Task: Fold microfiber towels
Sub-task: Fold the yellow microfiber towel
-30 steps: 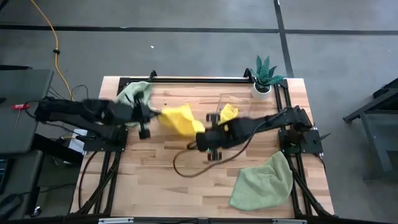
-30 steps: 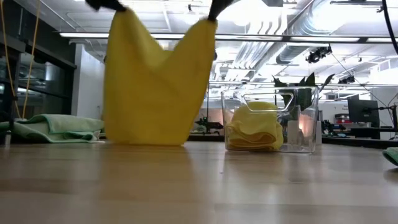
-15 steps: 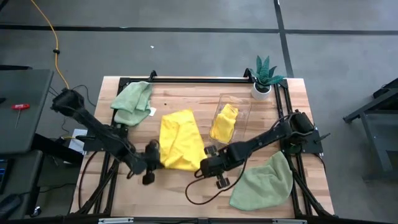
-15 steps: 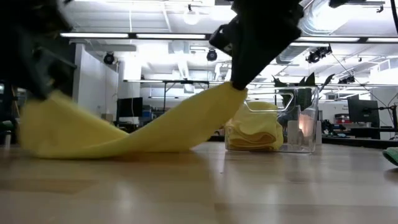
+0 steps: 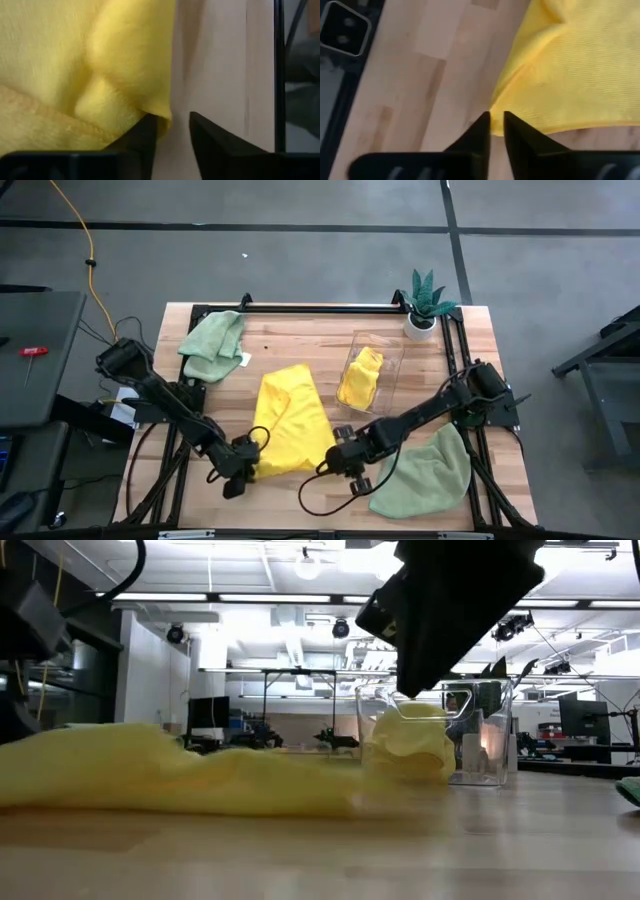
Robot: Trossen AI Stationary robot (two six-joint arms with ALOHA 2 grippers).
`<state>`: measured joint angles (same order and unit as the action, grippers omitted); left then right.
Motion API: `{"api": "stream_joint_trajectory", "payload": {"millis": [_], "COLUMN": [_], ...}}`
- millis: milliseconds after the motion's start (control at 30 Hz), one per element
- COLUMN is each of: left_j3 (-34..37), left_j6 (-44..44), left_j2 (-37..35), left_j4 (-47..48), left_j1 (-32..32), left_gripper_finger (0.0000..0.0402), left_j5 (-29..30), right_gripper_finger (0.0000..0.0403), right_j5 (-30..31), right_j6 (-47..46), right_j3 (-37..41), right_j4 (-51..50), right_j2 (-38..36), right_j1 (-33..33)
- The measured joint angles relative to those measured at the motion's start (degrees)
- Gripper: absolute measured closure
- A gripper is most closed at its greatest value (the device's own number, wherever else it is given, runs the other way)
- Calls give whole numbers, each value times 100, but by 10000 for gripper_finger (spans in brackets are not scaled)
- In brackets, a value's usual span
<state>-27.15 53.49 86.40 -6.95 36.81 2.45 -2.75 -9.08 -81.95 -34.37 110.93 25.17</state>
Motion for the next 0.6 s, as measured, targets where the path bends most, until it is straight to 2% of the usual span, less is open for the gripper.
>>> {"api": "stream_joint_trajectory", "payload": {"millis": [133,267,367,467,600], "left_j3": [8,12,10,8,7], "left_j6": [-11,34,101,99,-66], "left_j2": [-554,-1295,-1948,-2554,-3033], "left_j4": [464,1058,1414,1642,1896], "left_j1": [-4,-6,-4,-110,-498], "left_gripper_finger": [245,206,190,186,186], "left_j5": [-338,-782,-797,-279,693], "right_gripper_finger": [284,224,192,176,177], "right_j5": [-81,-89,-85,-64,79], "right_j6": [-128,-55,-37,-63,-582], "right_j3": [-45,-318,-507,-315,549], "right_j4": [-207,-1075,-1893,-2271,-1697], "right_j2": [0,-4,-4,-168,-802], "right_j1": [67,88,55,10,-71]}}
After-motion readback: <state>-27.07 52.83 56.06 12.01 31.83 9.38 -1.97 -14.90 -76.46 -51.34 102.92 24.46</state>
